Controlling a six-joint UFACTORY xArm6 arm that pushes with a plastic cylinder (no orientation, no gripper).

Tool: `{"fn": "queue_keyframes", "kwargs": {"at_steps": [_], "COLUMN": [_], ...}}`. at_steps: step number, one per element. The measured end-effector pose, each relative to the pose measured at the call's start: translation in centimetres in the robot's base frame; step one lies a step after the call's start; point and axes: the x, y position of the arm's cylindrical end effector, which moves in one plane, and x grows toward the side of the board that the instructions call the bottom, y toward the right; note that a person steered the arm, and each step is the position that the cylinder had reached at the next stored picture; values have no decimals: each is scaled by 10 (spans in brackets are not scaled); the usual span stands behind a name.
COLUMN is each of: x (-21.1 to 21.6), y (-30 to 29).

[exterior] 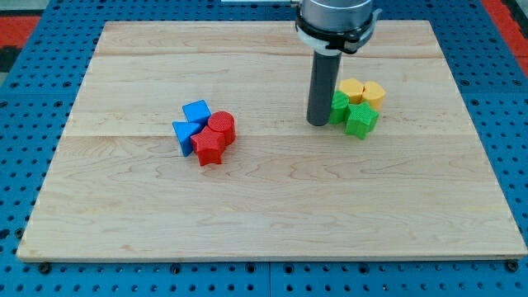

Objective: Slide green star right and up a bit

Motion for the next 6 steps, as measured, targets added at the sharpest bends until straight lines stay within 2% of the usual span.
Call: {"fn": "queue_keyframes", "kwargs": {"at_steps": [1,2,3,4,6], "x": [0,27,38,22,21], "y": [-2,13,74,77,73]}}
